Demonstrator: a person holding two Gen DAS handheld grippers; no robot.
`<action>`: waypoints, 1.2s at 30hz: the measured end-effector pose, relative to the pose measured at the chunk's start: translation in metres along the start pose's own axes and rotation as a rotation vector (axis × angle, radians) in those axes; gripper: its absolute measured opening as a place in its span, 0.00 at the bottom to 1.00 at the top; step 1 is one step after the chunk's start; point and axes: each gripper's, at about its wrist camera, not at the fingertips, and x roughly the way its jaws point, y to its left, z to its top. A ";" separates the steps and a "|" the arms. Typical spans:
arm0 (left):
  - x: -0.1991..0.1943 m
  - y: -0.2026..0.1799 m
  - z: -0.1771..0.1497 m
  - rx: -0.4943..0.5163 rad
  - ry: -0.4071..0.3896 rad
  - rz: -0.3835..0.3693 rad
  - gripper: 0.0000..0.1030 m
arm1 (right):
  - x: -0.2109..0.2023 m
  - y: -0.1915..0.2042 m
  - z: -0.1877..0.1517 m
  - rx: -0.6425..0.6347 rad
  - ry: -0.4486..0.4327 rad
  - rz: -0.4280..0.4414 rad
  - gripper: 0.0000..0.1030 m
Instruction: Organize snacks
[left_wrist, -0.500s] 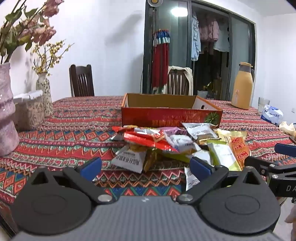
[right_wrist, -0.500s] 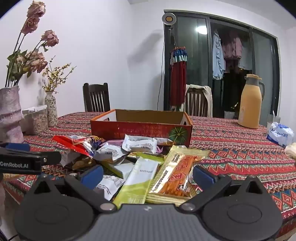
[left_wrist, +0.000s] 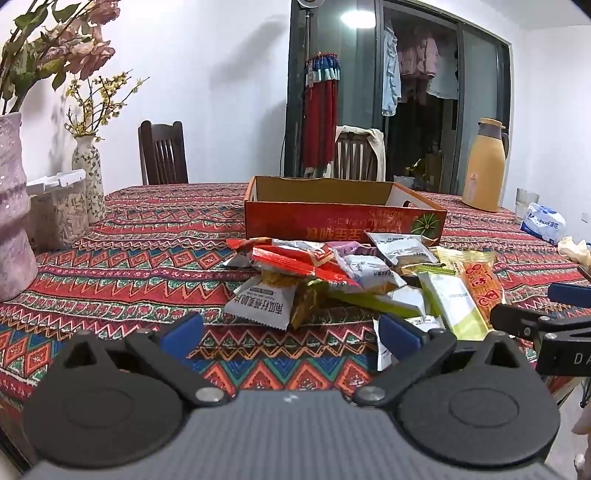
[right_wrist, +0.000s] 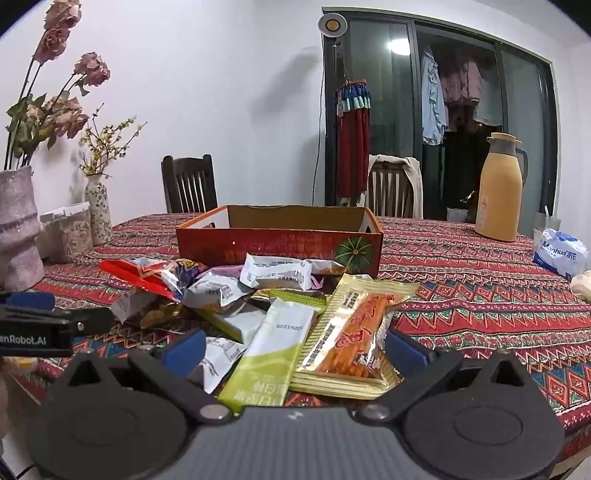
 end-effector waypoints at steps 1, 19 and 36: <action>0.001 0.001 0.000 -0.001 0.003 0.000 1.00 | 0.000 0.001 -0.001 0.000 0.001 0.000 1.00; 0.002 0.003 -0.001 -0.008 0.007 0.001 1.00 | 0.004 -0.003 -0.004 0.008 0.023 0.000 1.00; 0.002 0.002 -0.001 -0.008 0.008 0.002 1.00 | 0.005 -0.003 -0.006 0.011 0.030 0.000 1.00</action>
